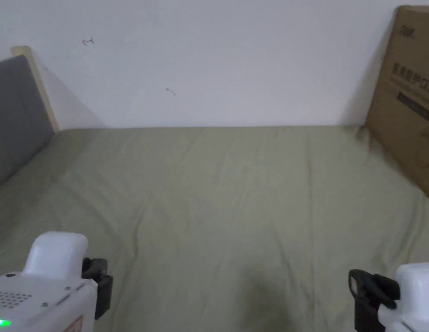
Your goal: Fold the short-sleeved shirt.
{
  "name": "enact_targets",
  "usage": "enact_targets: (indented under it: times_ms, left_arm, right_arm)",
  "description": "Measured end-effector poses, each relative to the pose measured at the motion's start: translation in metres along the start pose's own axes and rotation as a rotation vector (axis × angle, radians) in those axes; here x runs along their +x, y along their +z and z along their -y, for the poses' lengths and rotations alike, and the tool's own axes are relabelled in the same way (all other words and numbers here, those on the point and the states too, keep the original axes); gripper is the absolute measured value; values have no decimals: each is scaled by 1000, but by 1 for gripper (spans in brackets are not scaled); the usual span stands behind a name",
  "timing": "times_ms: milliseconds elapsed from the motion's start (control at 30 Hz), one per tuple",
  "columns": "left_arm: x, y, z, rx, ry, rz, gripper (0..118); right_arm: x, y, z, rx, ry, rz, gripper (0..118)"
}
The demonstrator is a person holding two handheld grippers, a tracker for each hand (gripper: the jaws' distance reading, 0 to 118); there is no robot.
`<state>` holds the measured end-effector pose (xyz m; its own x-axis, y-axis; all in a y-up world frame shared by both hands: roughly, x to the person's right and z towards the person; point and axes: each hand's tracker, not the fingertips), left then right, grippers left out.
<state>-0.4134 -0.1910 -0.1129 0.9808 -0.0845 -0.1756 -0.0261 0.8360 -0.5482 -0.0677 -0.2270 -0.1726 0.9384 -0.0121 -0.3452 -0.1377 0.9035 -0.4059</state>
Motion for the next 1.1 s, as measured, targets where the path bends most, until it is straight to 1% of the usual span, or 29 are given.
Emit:
enact_targets:
  times_ms: [33,100,167,267,333,400,433,533,567,733,767,800,833,867,900,933,967,1033,1067,1100]
  left_arm:
    - [20,8,-2,56,-38,-17,0]
    - [52,23,-5,130,-52,-63,0]
    - [80,38,-5,199,-28,-51,0]
    - [109,55,-5,259,0,-30,0]
    - [125,65,-6,301,12,-56,0]
    - [135,73,-8,301,12,-94,0]
    - [136,77,-7,337,31,-87,0]
    - [139,90,-7,349,65,-79,0]
    - [141,94,-5,365,78,-80,0]
    - [146,104,-4,378,27,-139,0]
    - [146,107,-5,380,33,-146,1]
    - [145,110,-4,392,43,-157,6]
    - [144,112,-5,400,47,-154,24]
    - [144,114,-6,399,52,-155,48]
    - [143,115,-7,401,57,-150,76]
    - [142,114,-8,395,59,-135,105]
    - [141,114,-9,379,61,-129,110]
    - [142,116,-8,389,71,-134,111]
    - [143,117,-8,396,78,-147,111]
    - [142,118,-8,400,74,-144,111]
  right_arm:
    - [2,6,-3,8,4,4,0]
    - [9,20,-9,46,-26,12,0]
    - [17,33,-15,79,-35,19,0]
    - [26,53,-21,137,-7,50,0]
    - [32,65,-23,175,-16,47,0]
    - [37,77,-24,199,-16,56,0]
    - [39,82,-23,209,-9,62,0]
    - [43,95,-21,230,2,71,0]
    - [44,99,-20,236,-2,76,0]
    - [50,108,-20,246,-51,58,0]
    - [49,110,-20,246,-50,57,0]
    - [48,111,-20,248,-46,59,1]
    - [47,113,-21,252,-34,67,9]
    - [48,114,-21,257,-25,71,18]
    - [48,116,-22,262,-18,72,28]
    - [48,118,-23,262,-8,67,44]
    - [48,120,-24,262,-4,59,66]
    - [47,122,-25,263,3,53,107]
    - [46,123,-26,267,11,57,116]
    - [45,124,-25,274,19,64,118]
